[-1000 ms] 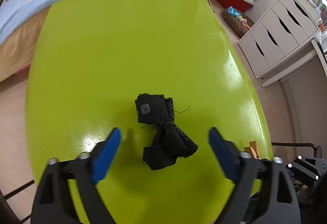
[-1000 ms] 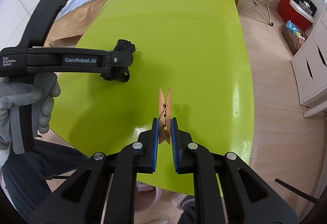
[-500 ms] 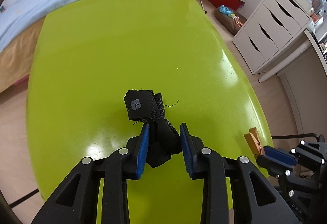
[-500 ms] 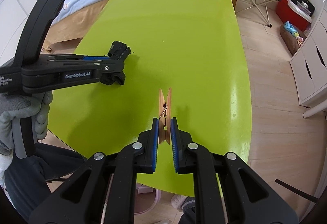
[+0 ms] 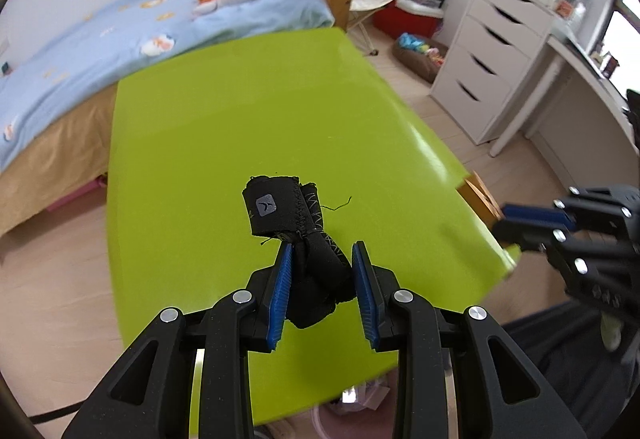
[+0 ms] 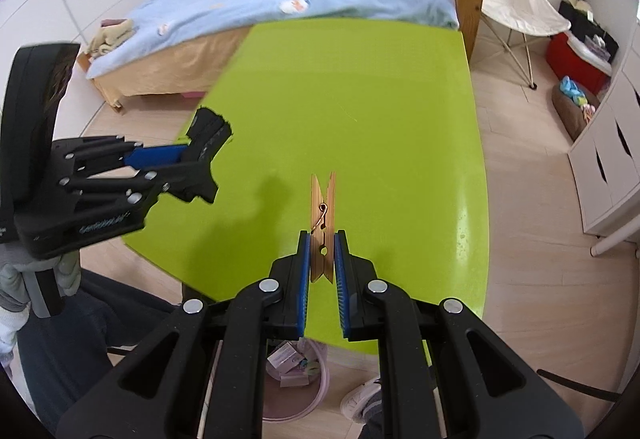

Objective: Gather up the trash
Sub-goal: 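Carry the fabric and clothespin over the wastebasket and open both tools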

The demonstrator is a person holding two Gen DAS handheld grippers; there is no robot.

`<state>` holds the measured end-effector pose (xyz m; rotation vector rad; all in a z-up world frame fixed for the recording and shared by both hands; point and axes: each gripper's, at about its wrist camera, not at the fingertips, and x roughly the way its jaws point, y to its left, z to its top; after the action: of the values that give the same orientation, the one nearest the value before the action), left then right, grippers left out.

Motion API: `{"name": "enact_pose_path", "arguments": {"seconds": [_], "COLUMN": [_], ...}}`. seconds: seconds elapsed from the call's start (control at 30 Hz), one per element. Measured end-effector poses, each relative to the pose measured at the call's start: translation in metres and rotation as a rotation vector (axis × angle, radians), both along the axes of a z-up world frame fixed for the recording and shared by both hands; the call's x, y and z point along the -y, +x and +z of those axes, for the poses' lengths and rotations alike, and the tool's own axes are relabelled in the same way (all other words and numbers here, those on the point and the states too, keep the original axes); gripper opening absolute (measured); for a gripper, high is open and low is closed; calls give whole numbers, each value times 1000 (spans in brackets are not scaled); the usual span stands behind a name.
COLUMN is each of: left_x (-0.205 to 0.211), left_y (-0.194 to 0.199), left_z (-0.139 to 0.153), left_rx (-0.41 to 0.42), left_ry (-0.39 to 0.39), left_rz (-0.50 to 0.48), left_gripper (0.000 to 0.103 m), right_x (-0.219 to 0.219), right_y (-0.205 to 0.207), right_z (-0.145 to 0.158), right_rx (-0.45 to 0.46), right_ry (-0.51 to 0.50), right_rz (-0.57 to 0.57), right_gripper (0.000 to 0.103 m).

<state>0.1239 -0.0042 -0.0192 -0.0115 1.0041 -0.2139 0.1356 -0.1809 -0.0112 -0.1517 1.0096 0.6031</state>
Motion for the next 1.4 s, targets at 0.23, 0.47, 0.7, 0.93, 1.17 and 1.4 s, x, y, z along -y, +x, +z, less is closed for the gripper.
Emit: {"name": "enact_pose_path", "arguments": {"seconds": [0.23,0.47,0.7,0.93,1.17,1.4], "left_x": [1,3,9,7,7,9], "left_y": [-58,-100,-141,-164,-174,-177], "left_z": [21,25,16,11,14,15], "left_rx": [77,115,115,102,98,103], "left_ry": [-14,-12,-22,-65,-86,-90], "left_rz": [-36,-53,-60,-48,-62,-80], "left_gripper": [30,30,30,30,30,30], "right_x": [0,1,1,-1,-2,4], "right_y": [-37,-79,-120,-149,-161,-158], "right_z": [18,20,10,-7,-18,-13], "right_rx": [47,66,37,-27,-66,-35], "right_ry": [9,8,10,20,35,22], "right_rz": [38,80,142,173,190,146], "right_gripper": [12,12,12,12,13,88]}}
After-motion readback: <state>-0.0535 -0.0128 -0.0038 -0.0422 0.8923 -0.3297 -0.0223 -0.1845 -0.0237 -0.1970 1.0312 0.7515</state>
